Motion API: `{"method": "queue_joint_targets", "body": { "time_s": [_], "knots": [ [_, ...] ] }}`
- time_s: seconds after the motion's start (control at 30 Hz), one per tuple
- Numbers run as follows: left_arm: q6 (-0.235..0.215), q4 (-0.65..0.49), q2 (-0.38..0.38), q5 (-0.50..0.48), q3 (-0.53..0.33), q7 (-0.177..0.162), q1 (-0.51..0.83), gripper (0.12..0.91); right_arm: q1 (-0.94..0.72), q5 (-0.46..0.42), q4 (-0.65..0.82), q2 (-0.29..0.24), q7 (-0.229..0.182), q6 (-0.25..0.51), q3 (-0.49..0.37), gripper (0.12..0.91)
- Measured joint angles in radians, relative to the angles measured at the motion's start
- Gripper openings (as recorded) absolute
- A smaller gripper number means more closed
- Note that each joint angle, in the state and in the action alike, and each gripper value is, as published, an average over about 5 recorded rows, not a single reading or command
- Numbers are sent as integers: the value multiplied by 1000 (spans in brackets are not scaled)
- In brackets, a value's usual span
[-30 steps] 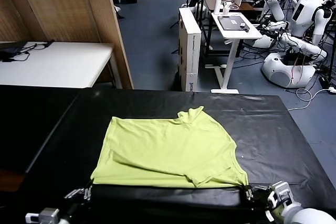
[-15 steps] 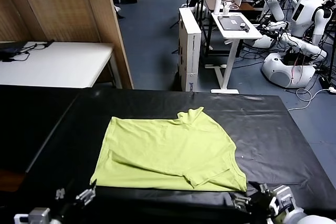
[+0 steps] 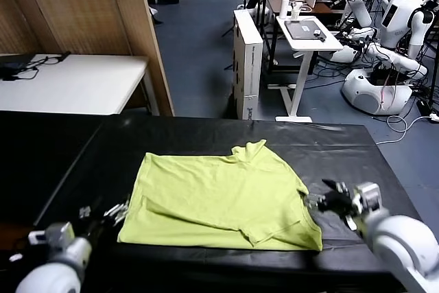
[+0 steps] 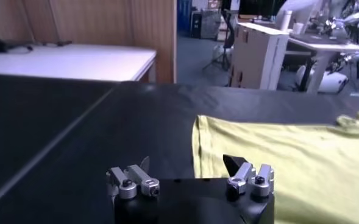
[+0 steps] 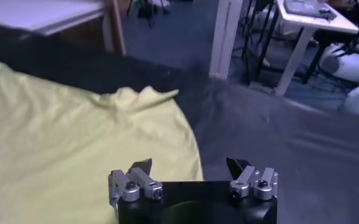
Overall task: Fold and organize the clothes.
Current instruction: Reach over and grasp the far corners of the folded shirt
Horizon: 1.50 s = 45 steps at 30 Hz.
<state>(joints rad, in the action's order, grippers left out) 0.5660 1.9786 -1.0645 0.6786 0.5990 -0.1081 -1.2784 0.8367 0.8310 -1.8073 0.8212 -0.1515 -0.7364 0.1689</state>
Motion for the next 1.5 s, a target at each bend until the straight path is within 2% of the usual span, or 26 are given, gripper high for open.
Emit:
{"method": "queue_joint_targets", "body": {
  "time_s": [0.1,0.3,0.5,0.83,1.03,1.37,1.5],
  "knots": [
    [12,-85,21,10,-46,21,87,907,-77,0,79,27,12,0,-62,907],
    [64,-236,53,36,-114,72,225,907,-181,4,197,69,31,7,-147,907],
    [68,-355,74,30,-153,111,318,907,-238,4,271,104,36,21,-188,907],
    [67,-462,59,33,-201,108,409,907,-255,8,290,113,36,11,-202,907],
    [84,-482,59,55,-221,104,443,907,-257,13,299,116,35,1,-202,897],
    [95,-505,53,60,-236,106,464,904,-267,10,314,125,38,0,-210,800],
    [95,-506,48,58,-240,106,465,869,-268,9,315,126,38,0,-212,776]
  ]
}}
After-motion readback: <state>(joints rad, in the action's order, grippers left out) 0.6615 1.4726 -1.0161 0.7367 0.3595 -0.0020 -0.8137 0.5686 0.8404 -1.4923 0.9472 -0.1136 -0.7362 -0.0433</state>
